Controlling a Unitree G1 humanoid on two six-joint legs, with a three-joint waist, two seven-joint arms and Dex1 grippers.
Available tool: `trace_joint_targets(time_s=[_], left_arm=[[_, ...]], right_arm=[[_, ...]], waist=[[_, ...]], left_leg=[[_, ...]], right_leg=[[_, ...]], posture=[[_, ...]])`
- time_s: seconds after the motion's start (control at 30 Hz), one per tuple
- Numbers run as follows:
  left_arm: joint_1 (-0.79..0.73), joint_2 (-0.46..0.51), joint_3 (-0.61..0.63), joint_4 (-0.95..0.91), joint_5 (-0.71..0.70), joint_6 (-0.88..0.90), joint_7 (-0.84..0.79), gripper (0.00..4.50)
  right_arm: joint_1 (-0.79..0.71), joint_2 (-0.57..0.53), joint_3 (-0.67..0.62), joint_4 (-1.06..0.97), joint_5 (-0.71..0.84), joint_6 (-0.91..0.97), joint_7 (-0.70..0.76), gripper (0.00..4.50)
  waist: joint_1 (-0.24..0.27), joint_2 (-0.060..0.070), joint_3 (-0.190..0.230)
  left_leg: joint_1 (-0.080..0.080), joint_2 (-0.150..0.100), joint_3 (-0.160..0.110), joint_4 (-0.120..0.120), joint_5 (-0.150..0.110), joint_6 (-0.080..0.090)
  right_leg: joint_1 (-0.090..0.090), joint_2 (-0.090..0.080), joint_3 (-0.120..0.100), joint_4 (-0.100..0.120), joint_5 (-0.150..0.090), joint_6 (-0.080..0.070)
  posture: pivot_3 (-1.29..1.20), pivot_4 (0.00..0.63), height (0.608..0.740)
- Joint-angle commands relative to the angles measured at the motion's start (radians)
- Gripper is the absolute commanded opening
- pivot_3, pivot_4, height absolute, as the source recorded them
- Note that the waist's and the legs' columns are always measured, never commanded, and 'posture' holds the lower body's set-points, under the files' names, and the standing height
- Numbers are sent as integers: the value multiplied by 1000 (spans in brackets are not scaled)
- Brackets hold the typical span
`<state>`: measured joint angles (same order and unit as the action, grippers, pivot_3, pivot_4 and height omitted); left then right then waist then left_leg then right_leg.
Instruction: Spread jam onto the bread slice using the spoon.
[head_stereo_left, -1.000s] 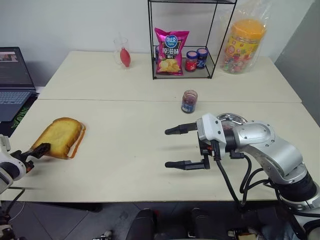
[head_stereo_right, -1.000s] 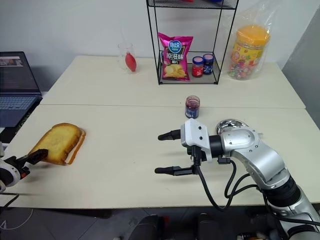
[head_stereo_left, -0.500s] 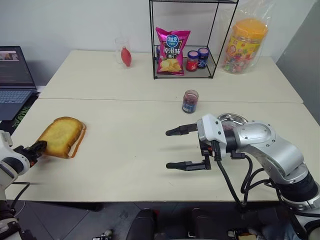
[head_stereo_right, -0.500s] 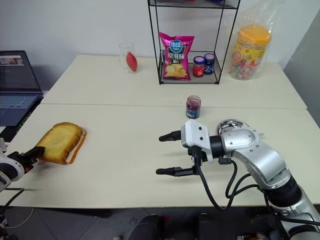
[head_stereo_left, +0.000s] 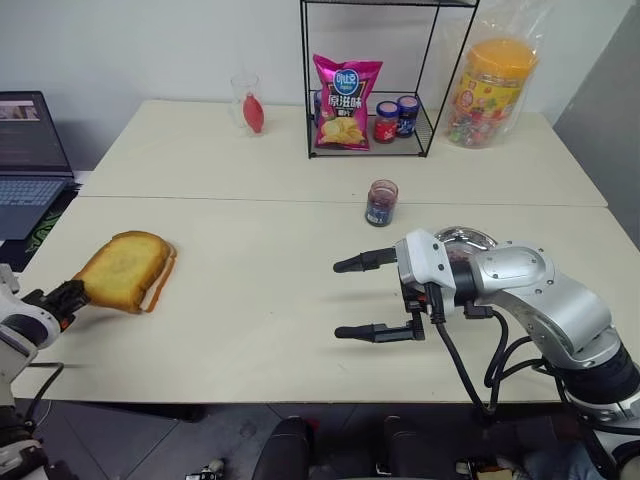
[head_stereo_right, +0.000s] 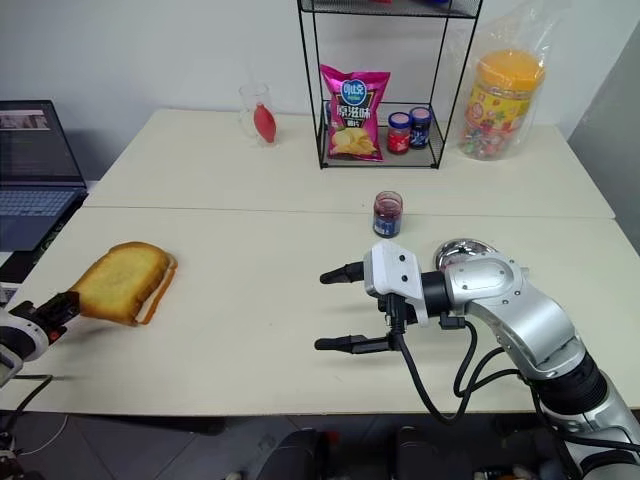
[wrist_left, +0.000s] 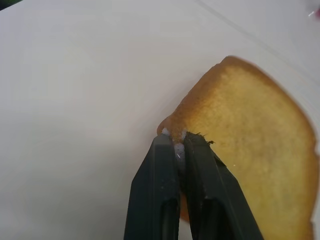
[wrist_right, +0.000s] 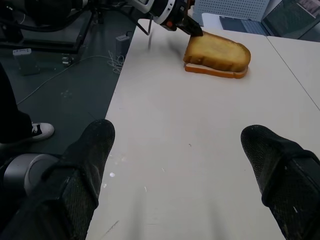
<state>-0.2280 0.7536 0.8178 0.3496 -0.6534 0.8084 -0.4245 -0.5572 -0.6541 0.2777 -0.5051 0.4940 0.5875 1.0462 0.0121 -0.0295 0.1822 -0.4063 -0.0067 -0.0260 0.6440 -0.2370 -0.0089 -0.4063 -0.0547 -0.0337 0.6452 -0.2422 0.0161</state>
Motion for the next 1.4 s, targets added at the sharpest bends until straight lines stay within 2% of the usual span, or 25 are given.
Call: trace_joint_targets(time_s=[0.03,0.3,0.43,0.57,0.67,0.83,1.1,1.3,1.37,1.4], left_arm=[[2,-15,60,-143,-120,64,-18,28],[-41,-148,50,-439,-421,274,105,28],[-76,-227,-3,-540,-556,321,200,28],[-94,-359,-126,-621,-686,336,331,28],[-30,-416,-229,-676,-664,324,363,28],[95,-474,-379,-674,-519,237,329,28],[186,-477,-549,-702,-319,123,298,28],[218,-486,-563,-717,-292,112,318,28],[222,-492,-561,-718,-284,110,329,580],[225,-493,-560,-721,-283,108,331,711]], right_arm=[[6,-10,-32,-36,17,-13,10,4500],[42,-42,-56,-51,26,-12,23,4500],[73,-80,-87,-63,33,-4,31,4500],[136,-155,-152,-79,47,16,40,4500],[185,-198,-191,-103,59,27,34,4500],[264,-234,-238,-140,68,43,9,4500],[321,-237,-246,-175,60,48,-23,4500],[323,-231,-245,-162,50,41,-39,4500],[320,-229,-246,-155,48,40,-43,4500],[321,-229,-246,-153,46,37,-44,4500]], waist=[[0,0,0],[0,0,0],[6,-1,0],[11,-1,0],[11,-1,0],[4,-1,0],[11,-1,0],[12,-1,0],[12,-1,0],[12,-1,0]], left_leg=[[0,0,0,0,0,0],[-1,0,0,1,0,0],[-2,0,0,2,0,0],[-2,-1,0,3,0,0],[-2,-1,1,3,0,0],[0,0,2,2,0,0],[2,-1,3,4,1,0],[2,0,3,3,1,0],[2,0,3,3,1,0],[2,0,3,3,1,0]], right_leg=[[0,0,0,0,0,0],[0,0,-1,0,0,0],[1,1,-1,0,1,1],[1,1,-1,1,1,2],[2,1,0,0,1,3],[1,4,1,2,1,2],[4,5,1,1,-1,7],[4,5,2,1,-1,7],[4,5,2,1,-2,7],[4,5,2,1,-2,7]], posture=[[0,150,740],[0,150,740],[0,150,740],[0,150,740],[0,150,740],[0,150,740],[0,150,740],[0,150,740],[0,150,740],[0,150,740]])
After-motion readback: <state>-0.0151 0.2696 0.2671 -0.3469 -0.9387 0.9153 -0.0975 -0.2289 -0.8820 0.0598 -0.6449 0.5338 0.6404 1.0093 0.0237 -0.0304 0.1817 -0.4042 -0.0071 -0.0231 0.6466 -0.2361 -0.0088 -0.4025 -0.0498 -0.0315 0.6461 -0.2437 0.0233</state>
